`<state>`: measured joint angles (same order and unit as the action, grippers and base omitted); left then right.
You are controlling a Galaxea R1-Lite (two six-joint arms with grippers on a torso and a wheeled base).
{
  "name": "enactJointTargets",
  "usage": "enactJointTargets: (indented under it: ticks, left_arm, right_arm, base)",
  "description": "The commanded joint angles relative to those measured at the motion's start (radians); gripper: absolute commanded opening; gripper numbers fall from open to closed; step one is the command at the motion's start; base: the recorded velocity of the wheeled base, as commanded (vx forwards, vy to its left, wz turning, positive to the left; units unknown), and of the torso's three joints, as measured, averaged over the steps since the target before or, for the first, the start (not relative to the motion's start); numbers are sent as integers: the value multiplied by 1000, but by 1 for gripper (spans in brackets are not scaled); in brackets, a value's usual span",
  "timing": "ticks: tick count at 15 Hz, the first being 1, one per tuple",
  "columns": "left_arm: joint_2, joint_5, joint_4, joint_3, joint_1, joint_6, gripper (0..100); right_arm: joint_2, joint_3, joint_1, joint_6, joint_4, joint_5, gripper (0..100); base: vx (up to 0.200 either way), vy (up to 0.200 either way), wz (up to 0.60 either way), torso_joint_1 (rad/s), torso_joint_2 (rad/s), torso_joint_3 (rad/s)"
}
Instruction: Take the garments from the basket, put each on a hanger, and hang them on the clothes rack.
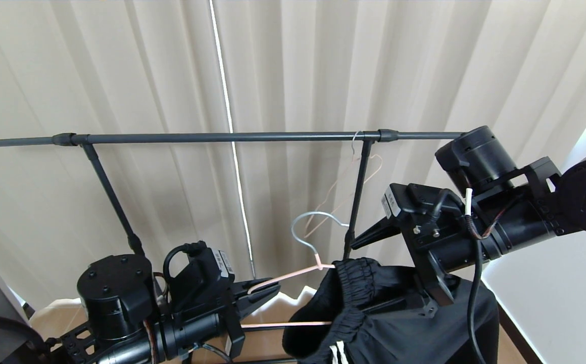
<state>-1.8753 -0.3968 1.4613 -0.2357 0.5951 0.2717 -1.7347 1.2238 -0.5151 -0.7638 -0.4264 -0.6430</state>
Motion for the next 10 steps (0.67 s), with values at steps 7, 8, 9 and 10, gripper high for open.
enactJointTargets:
  ticks: [7, 8, 9, 10]
  left_arm:
    - [12, 0, 1, 4, 2, 0, 0]
    - [12, 1, 1, 4, 2, 0, 0]
    - [12, 1, 1, 6, 2, 0, 0]
    - [12, 3, 1, 7, 2, 0, 0]
  right_arm:
    - [-6, -7, 0, 0, 34, 9, 0]
    - [-6, -9, 0, 0, 34, 9, 0]
    - [-5, -9, 0, 0, 34, 9, 0]
    - [-2, -10, 0, 0, 32, 9, 0]
  base:
    - [0, 0, 0, 0, 0, 0]
    - [0, 0, 0, 0, 0, 0]
    - [0, 0, 0, 0, 0, 0]
    - [0, 0, 0, 0, 0, 0]
